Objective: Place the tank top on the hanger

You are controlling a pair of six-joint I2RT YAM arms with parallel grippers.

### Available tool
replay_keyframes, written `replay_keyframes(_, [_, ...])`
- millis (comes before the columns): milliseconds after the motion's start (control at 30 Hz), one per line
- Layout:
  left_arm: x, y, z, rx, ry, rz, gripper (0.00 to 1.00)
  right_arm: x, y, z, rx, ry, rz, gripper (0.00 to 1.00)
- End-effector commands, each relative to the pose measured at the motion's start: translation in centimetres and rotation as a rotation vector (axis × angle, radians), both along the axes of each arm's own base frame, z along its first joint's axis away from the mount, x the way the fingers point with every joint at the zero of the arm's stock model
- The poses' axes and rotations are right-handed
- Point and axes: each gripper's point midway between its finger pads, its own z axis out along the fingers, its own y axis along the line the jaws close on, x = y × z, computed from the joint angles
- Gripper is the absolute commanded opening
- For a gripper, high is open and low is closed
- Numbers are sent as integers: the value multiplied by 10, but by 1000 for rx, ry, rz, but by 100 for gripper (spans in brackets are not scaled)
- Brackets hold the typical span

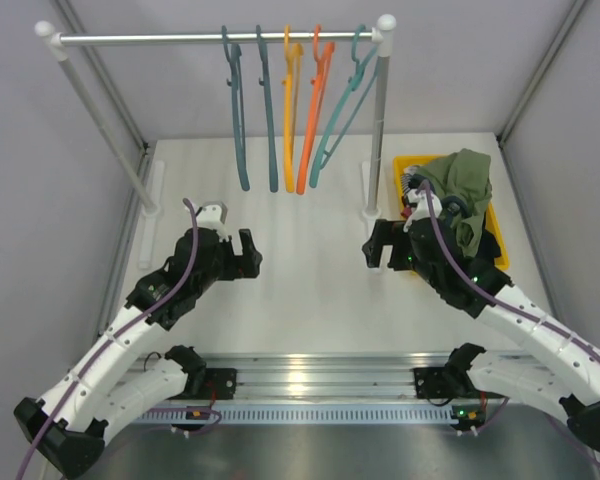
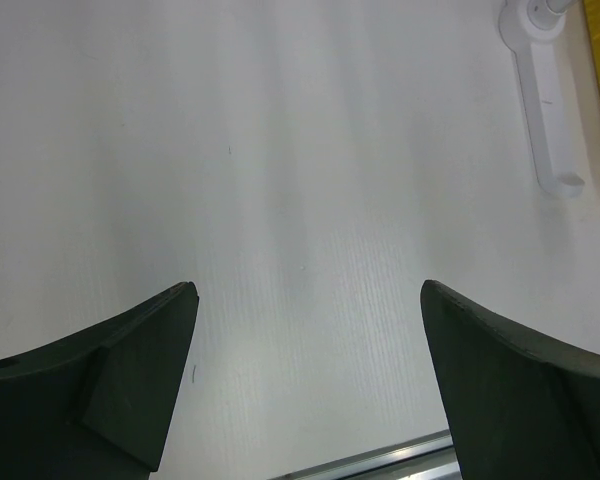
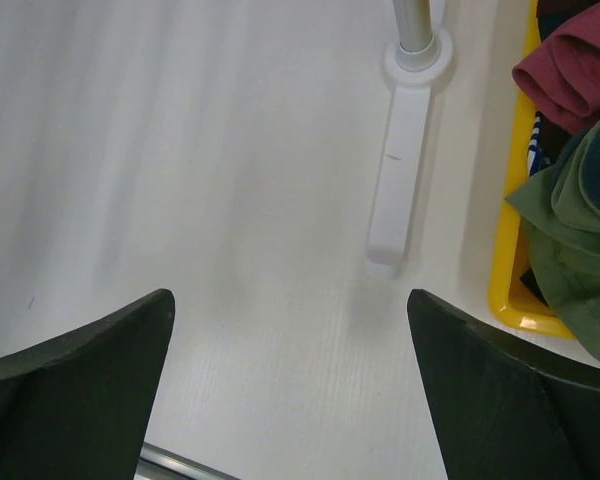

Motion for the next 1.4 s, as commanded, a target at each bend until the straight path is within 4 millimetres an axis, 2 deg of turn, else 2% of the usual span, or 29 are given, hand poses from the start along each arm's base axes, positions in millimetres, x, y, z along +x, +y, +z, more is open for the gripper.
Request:
replay_keyframes(0, [2,-4,6,-15,-31,-17,98,3,-3,24,1,-32,-29,100])
replay_keyframes(67, [2,-3,6,-12,-28,-16,98,7,-16,31,-15,-43,-97,100])
replay_keyframes(133, [2,-3,5,-11,-23,-13,98,7,-35,29,-71,-32,-181,100])
replay_keyframes(167, [0,-2,3,-9,-15,-13,98,10,-43,43,-69,-47,-223,100])
replay_keyframes(200, [0,-3,2,-10,-9,-12,98,9,-58,35,-122,-4,-276,100])
replay_keyframes(233, [-1,-4,1,-13,-6,-17,98,13,-67,49,-125,-18,-311,100])
replay_keyframes(267, [-1,-5,0,-17,0,-26,98,15,-75,50,-141,-9,-333,100])
replay_keyframes(300, [-1,-7,2,-21,-2,-32,98,20,-96,49,-173,11,-393,100])
replay_keyframes(367, [-1,-10,0,-23,5,-48,98,28,-116,54,-160,22,-439,100])
replay_keyframes(400, [-2,-12,0,-26,6,-56,98,38,-145,54,-157,31,-512,100])
replay_keyframes(433, [-2,-13,0,-29,6,-60,98,42,-148,52,-124,52,-499,100])
replay_keyframes(467, [-2,-13,1,-32,7,-60,98,47,-158,50,-121,66,-521,99])
replay_keyframes(500, [-3,-14,2,-36,6,-66,98,54,-179,43,-132,90,-583,98])
replay_keyframes(567, [-4,-14,4,-44,-1,-71,98,62,-192,32,-129,124,-609,94])
replay_keyframes(600, [-5,-14,4,-47,-3,-74,98,72,-202,26,-114,132,-634,93])
replay_keyframes(633, [-5,-14,6,-51,-8,-75,98,79,-205,24,-77,139,-624,88])
replay_keyframes(700, [-7,-14,8,-58,-14,-81,98,97,-209,24,-63,128,-632,84])
replay_keyframes(767, [-9,-13,9,-59,-15,-81,98,112,-210,37,-58,97,-627,83])
replay_keyframes(800, [-9,-13,10,-60,-18,-79,98,121,-209,30,-70,124,-617,81])
replay_keyframes(833, [-9,-12,10,-60,-18,-79,98,129,-209,41,-65,106,-613,79])
replay_keyframes(1067, [-9,-12,9,-59,-19,-75,98,159,-204,34,-102,132,-601,76])
replay_keyframes(1200, [-8,-13,7,-55,-11,-79,98,173,-198,2,-120,207,-572,74])
replay_keyframes(1300, [-8,-13,3,-48,-1,-76,98,177,-199,-20,-141,253,-573,74])
replay_keyframes(1333, [-7,-13,4,-48,-2,-75,98,176,-187,-29,-156,272,-548,73])
replay_keyframes(1367, [-7,-13,3,-47,0,-74,98,177,-187,-35,-162,278,-550,73])
